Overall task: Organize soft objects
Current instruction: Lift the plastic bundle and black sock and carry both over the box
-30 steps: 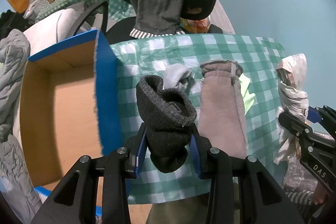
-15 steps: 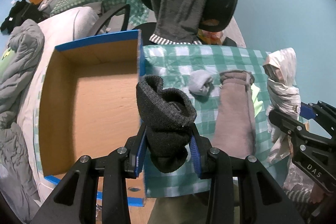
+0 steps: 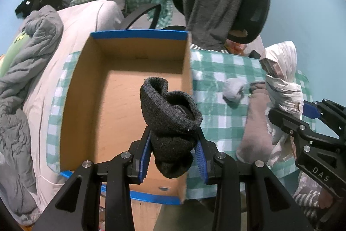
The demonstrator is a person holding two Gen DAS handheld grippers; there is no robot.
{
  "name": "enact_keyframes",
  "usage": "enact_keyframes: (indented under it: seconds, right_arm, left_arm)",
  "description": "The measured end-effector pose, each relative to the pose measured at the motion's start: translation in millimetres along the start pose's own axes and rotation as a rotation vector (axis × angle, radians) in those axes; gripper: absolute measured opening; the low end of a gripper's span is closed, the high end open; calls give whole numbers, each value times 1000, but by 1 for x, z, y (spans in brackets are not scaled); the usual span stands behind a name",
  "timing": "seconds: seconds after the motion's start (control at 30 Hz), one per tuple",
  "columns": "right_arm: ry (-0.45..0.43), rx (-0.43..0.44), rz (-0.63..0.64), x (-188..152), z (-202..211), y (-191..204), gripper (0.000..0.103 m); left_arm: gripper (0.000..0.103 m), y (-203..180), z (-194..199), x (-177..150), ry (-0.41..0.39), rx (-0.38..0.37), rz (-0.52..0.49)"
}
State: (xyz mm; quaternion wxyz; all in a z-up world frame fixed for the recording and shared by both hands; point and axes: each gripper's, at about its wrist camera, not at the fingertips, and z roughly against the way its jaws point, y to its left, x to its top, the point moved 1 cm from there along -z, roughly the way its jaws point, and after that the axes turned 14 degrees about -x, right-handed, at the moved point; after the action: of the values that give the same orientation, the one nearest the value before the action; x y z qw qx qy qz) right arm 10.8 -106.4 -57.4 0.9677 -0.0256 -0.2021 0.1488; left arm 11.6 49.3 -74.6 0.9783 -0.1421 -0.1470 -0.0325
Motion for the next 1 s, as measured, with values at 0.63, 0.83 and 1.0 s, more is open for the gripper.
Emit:
enact_keyframes:
  seconds: [0.63, 0.83, 1.0]
  right_arm:
    - [6, 84, 109, 45, -17, 83, 40]
    - [25, 101, 133, 53, -27, 105, 40]
    - [47, 109, 151, 57, -37, 118, 40]
  left_arm:
    - [38, 71, 9, -6, -10, 70, 78]
    - [38, 87, 3, -7, 7, 88, 83]
    - [38, 97, -4, -8, 24, 96, 90]
